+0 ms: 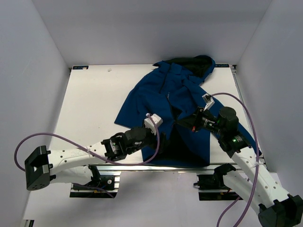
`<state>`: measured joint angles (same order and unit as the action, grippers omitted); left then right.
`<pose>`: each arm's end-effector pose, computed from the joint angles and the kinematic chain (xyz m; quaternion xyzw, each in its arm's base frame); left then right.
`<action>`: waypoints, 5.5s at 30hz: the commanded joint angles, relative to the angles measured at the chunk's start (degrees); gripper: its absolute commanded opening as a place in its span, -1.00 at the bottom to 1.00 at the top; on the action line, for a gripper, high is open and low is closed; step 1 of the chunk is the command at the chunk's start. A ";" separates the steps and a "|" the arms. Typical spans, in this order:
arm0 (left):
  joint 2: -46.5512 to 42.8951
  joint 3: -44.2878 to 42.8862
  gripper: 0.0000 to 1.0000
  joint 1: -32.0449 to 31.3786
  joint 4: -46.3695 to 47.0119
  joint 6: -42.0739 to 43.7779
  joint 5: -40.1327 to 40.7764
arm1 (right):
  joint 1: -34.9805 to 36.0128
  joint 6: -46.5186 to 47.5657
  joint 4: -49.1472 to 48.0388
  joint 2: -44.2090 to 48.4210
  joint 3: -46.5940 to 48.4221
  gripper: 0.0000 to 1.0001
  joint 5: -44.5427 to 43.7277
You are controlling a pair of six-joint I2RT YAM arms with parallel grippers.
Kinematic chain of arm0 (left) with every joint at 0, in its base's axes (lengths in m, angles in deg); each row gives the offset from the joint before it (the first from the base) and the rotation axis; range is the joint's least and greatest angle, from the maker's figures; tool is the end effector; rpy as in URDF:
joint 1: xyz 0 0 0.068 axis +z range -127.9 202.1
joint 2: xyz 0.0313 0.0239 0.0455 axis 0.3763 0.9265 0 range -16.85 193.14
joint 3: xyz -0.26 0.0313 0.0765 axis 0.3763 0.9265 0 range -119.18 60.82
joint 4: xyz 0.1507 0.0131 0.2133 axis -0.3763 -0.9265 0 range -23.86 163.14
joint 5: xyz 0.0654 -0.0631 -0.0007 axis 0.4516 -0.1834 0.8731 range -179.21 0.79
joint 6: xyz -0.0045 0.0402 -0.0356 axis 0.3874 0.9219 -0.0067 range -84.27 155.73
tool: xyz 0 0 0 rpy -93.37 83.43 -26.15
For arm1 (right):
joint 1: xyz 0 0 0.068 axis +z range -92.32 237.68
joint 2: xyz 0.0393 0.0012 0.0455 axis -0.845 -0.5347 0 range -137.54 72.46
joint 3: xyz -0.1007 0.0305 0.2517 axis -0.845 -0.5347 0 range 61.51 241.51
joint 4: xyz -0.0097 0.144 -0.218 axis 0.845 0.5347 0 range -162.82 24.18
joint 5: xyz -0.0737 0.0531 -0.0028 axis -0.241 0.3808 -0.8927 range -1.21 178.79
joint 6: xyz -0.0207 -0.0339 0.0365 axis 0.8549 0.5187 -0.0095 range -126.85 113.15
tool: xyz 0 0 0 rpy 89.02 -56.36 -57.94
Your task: Zip up the jacket
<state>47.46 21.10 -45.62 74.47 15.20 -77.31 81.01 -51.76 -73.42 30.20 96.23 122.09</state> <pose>0.1028 -0.2315 0.2610 0.2803 0.7840 -0.3188 0.4529 0.1560 0.0886 0.3058 -0.0524 0.7400 0.5339 0.4056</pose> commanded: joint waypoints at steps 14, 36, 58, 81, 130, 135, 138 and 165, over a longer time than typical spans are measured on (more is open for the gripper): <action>4.68 -2.20 0.68 -1.71 15.62 7.26 10.16 | 0.05 -7.83 -5.29 1.39 -0.70 -1.00 0.97; 8.46 -3.26 -0.12 -2.41 19.68 9.64 15.61 | 0.13 -12.75 -6.96 1.04 -3.78 -1.00 3.18; 3.54 -1.58 -1.00 -4.87 16.70 9.81 15.97 | 0.13 1.91 2.43 -0.28 1.12 -0.21 -0.60; 5.11 -4.92 -1.00 -4.96 11.34 6.65 13.32 | 2.68 38.67 20.55 2.71 14.06 0.26 5.03; 8.55 -17.23 -1.00 -4.96 -10.99 -11.28 14.90 | 68.25 37.79 26.09 -1.08 12.48 0.29 -87.79; 8.72 -17.23 -1.00 -4.96 -10.73 -11.55 14.82 | 68.16 36.91 27.49 0.69 11.86 0.19 -88.23; 9.42 -17.67 -1.00 -4.87 -11.08 -11.81 14.64 | 68.16 37.78 26.36 -0.71 11.95 0.20 -85.86; 8.28 -16.61 -1.00 -4.96 -10.29 -11.72 13.41 | 62.19 45.35 16.24 -5.99 8.79 0.03 -83.31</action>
<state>57.82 5.27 -50.12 62.42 3.53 -62.75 143.80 -6.78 -56.17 24.18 104.86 39.12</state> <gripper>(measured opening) 0.068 0.516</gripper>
